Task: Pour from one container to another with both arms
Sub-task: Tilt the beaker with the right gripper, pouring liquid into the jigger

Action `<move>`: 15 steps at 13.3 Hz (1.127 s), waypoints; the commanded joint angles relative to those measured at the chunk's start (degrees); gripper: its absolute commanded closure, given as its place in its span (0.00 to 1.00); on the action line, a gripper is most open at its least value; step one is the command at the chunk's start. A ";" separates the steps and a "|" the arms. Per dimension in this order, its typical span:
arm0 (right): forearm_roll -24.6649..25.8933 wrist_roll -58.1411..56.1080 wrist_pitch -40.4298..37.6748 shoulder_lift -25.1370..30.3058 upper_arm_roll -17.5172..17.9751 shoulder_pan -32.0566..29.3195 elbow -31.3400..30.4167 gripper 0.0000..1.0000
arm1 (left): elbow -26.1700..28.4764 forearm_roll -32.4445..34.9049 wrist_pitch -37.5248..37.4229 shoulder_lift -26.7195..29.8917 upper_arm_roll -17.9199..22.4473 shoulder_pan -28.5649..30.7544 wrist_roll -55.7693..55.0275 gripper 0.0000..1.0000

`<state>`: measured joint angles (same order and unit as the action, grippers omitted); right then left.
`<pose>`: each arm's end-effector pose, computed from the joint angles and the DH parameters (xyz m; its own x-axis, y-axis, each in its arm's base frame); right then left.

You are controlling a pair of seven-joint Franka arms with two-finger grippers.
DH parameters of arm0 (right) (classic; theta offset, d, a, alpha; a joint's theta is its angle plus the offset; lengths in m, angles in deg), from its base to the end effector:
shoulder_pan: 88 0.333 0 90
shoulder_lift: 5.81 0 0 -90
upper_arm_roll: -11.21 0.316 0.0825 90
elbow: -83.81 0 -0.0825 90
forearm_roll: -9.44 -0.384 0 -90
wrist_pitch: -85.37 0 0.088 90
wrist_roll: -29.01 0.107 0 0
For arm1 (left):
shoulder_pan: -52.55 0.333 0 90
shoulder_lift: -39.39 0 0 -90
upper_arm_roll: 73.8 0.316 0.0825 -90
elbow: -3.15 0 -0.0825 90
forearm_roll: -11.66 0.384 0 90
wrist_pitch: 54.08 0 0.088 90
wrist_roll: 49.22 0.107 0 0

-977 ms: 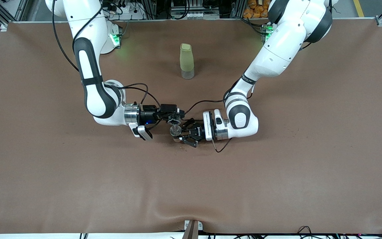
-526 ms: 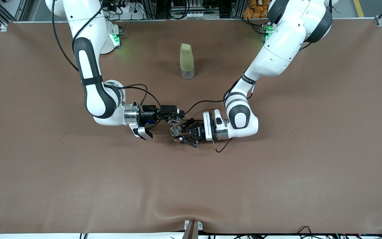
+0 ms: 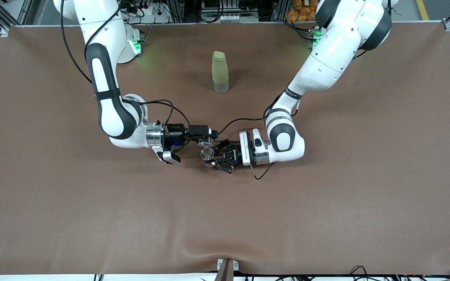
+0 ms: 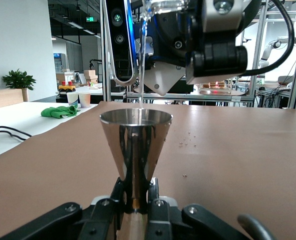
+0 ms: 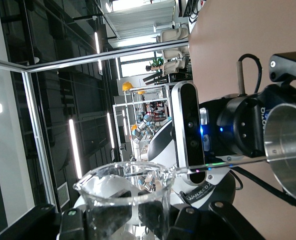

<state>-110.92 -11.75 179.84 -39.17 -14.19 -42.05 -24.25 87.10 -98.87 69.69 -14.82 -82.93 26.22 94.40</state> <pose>0.5610 0.3339 0.2697 0.9926 -0.0138 -0.1208 -0.1197 0.0648 -0.9907 0.5816 -0.4329 0.1412 0.0226 -0.1126 0.9934 -0.9964 -0.0832 0.0133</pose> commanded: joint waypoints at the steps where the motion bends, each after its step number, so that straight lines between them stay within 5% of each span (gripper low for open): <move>1: -0.49 2.44 -0.25 0.41 -0.09 -0.24 0.21 1.00 | 0.16 0.76 0.42 0.77 0.25 -0.13 -0.18 1.00; 7: 0.56 -1.92 -0.25 0.23 -0.70 -1.21 2.32 1.00 | 0.16 0.76 0.50 0.77 0.25 -0.05 -0.18 1.00; 11: 4.50 -27.37 -0.07 0.23 -0.79 -1.56 2.15 1.00 | 0.16 0.76 0.42 0.77 0.25 0.22 -0.10 1.00; 15: 11.98 -44.90 -5.05 1.02 -5.17 -2.44 2.32 1.00 | 0.51 1.46 0.16 0.86 0.25 3.02 0.78 1.00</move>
<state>-102.26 -50.44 178.28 -39.13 -17.64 -43.15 -22.14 87.06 -98.87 69.84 -14.83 -82.47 27.32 94.67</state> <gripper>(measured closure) 0.855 0.789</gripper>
